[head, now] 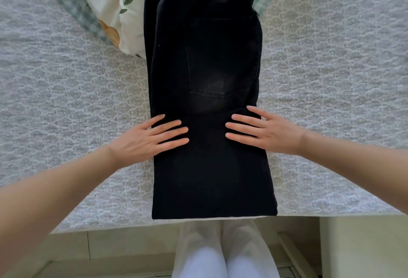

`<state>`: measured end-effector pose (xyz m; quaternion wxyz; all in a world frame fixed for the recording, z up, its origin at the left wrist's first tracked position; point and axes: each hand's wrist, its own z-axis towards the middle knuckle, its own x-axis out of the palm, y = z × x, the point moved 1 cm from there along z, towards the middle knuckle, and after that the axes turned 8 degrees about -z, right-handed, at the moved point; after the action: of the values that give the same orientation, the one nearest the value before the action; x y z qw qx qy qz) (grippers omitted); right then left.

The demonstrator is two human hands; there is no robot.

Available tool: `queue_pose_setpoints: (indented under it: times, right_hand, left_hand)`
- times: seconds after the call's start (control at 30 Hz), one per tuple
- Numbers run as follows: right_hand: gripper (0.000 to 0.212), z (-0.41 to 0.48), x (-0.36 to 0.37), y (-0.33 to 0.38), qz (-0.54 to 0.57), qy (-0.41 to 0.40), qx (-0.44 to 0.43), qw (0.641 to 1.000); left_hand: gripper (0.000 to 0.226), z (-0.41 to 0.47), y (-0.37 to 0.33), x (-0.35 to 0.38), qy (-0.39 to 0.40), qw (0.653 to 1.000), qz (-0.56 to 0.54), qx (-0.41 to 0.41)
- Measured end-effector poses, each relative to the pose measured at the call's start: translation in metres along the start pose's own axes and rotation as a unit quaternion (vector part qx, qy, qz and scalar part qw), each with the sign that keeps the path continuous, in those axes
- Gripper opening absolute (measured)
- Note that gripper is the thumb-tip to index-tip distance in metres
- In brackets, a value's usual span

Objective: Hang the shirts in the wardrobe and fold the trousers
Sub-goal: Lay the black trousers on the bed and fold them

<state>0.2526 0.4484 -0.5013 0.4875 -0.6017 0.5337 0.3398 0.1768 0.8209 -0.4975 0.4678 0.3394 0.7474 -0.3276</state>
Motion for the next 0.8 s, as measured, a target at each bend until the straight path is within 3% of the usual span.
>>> queue_pose_setpoints:
  times: [0.17, 0.4, 0.63, 0.73, 0.8]
  right_hand:
    - [0.073, 0.005, 0.001, -0.009, 0.031, -0.005, -0.001, 0.999]
    - [0.075, -0.007, -0.013, -0.009, 0.067, -0.025, 0.001, 0.997]
    - [0.076, -0.062, -0.026, 0.023, 0.12, -0.002, -0.026, 0.992]
    - [0.071, -0.099, -0.03, 0.045, 0.257, 0.038, -0.01, 0.966]
    - [0.06, -0.119, -0.039, 0.055, 0.442, 0.081, 0.054, 0.892]
  left_hand:
    - [0.067, 0.004, 0.0, 0.005, -0.015, 1.0, -0.006, -0.008]
    - [0.077, 0.006, -0.011, -0.009, -0.01, 0.999, -0.041, -0.029]
    - [0.073, 0.021, -0.076, -0.021, 0.015, 0.992, -0.127, -0.016]
    - [0.063, 0.032, -0.121, -0.028, 0.043, 0.947, -0.316, -0.027]
    - [0.055, 0.038, -0.142, -0.038, 0.081, 0.87, -0.48, -0.083]
